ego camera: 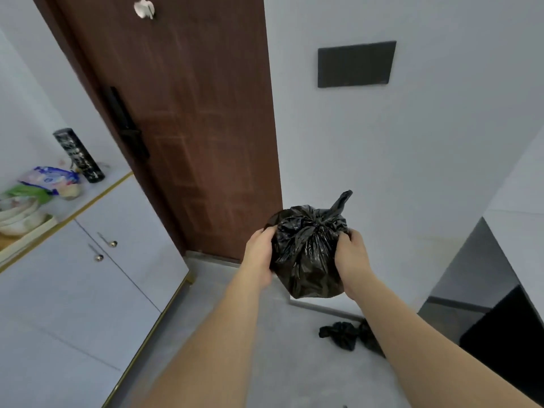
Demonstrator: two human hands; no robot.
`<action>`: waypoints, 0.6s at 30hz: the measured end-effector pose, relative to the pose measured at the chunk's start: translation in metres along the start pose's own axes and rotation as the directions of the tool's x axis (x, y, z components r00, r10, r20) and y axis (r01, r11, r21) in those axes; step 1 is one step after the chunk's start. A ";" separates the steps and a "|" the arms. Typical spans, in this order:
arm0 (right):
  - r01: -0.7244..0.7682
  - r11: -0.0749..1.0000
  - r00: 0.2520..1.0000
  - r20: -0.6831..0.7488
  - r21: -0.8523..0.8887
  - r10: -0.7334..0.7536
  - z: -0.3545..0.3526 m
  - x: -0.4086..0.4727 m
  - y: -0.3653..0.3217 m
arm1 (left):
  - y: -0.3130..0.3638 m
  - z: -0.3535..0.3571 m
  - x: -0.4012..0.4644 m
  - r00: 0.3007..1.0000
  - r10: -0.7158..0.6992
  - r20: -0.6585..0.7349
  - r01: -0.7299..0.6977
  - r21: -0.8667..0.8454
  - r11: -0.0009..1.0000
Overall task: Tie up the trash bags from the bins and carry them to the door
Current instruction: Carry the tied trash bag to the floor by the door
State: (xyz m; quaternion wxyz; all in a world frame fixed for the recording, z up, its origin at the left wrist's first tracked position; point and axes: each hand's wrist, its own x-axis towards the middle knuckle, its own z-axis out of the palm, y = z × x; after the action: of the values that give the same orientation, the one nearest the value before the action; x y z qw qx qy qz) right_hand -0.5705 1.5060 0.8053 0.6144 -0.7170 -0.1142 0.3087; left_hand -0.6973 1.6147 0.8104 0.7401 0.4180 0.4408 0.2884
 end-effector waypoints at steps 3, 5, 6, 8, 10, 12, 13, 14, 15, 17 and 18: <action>-0.056 0.997 0.997 0.047 -0.055 0.059 0.013 0.063 0.037 | -0.039 -0.001 0.065 0.996 -0.043 -0.082 0.040 -0.036 0.999; -0.086 0.992 0.993 0.074 -0.092 0.093 0.025 0.109 0.080 | -0.079 -0.004 0.116 0.992 -0.080 -0.099 0.076 -0.049 0.996; -0.095 0.989 0.991 0.084 -0.111 0.104 0.030 0.132 0.110 | -0.106 -0.008 0.143 0.989 -0.104 -0.104 0.099 -0.058 0.993; -0.128 0.982 0.987 0.085 -0.138 0.140 0.041 0.176 0.182 | -0.171 -0.019 0.197 0.982 -0.161 -0.101 0.154 -0.072 0.985; -0.176 0.975 0.981 0.063 -0.134 0.185 0.050 0.221 0.271 | -0.248 -0.036 0.248 0.971 -0.219 -0.092 0.213 -0.073 0.974; -0.240 0.962 0.968 0.046 -0.128 0.248 0.059 0.263 0.372 | -0.340 -0.059 0.300 0.959 -0.264 -0.104 0.258 -0.072 0.964; -0.273 0.953 0.959 0.039 -0.129 0.279 0.062 0.282 0.424 | -0.390 -0.072 0.322 0.951 -0.287 -0.116 0.280 -0.073 0.957; -0.299 0.946 0.952 0.032 -0.125 0.305 0.066 0.299 0.477 | -0.440 -0.086 0.345 0.941 -0.309 -0.140 0.302 -0.070 0.951; -0.319 0.940 0.945 0.029 -0.119 0.324 0.069 0.314 0.527 | -0.489 -0.101 0.367 0.928 -0.331 -0.171 0.324 -0.071 0.943; -0.354 0.928 0.933 0.024 -0.115 0.359 0.075 0.340 0.620 | -0.581 -0.129 0.409 0.906 -0.364 -0.217 0.355 -0.080 0.931; -0.367 0.924 0.928 0.020 -0.110 0.371 0.077 0.354 0.660 | -0.619 -0.140 0.429 0.899 -0.374 -0.227 0.363 -0.091 0.927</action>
State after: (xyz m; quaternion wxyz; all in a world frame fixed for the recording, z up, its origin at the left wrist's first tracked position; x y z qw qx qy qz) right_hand -0.4806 1.6163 0.0664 0.5046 -0.7504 -0.0057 0.4269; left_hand -0.5954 1.7068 0.0566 0.7320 0.2717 0.5912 0.2018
